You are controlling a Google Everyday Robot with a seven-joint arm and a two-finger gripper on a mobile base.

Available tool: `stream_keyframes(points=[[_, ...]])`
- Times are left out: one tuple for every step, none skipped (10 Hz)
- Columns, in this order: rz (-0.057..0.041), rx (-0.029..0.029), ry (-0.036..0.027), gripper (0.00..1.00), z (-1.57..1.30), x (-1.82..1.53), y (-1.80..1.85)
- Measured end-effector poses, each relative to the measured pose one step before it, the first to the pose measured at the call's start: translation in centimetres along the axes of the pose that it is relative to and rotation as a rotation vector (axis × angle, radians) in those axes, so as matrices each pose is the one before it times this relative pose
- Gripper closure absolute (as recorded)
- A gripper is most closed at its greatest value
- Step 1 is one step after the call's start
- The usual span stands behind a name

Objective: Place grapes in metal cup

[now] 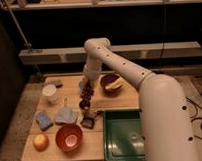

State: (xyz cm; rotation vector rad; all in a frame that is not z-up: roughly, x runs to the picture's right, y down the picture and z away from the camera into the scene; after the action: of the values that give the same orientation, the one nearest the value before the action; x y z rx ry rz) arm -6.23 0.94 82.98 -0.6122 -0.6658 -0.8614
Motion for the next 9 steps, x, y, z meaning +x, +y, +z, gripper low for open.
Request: stream_keyframes(points=[[0.00403, -0.00657, -0.00263, 1.0, 0.499, 0.251, 0.089], [0.00303, -0.00416, -0.00099, 1.0, 0.223, 0.163, -0.007], [0.00282, -0.00583, -0.00158, 1.0, 0.4, 0.196, 0.066], [-0.0005, -0.0054, -0.00352, 1.0, 0.389, 0.108, -0.1], [-0.00077, -0.0049, -0.00356, 1.0, 0.316, 0.064, -0.065], [-0.00117, -0.00288, -0.00215, 1.0, 0.187, -0.004, -0.079], [-0.00108, -0.00339, -0.00172, 1.0, 0.248, 0.005, -0.017], [-0.00169, -0.00427, 0.00074, 1.0, 0.125, -0.038, 0.111], [-0.00236, -0.00555, 0.00283, 0.97, 0.188, -0.116, 0.119]])
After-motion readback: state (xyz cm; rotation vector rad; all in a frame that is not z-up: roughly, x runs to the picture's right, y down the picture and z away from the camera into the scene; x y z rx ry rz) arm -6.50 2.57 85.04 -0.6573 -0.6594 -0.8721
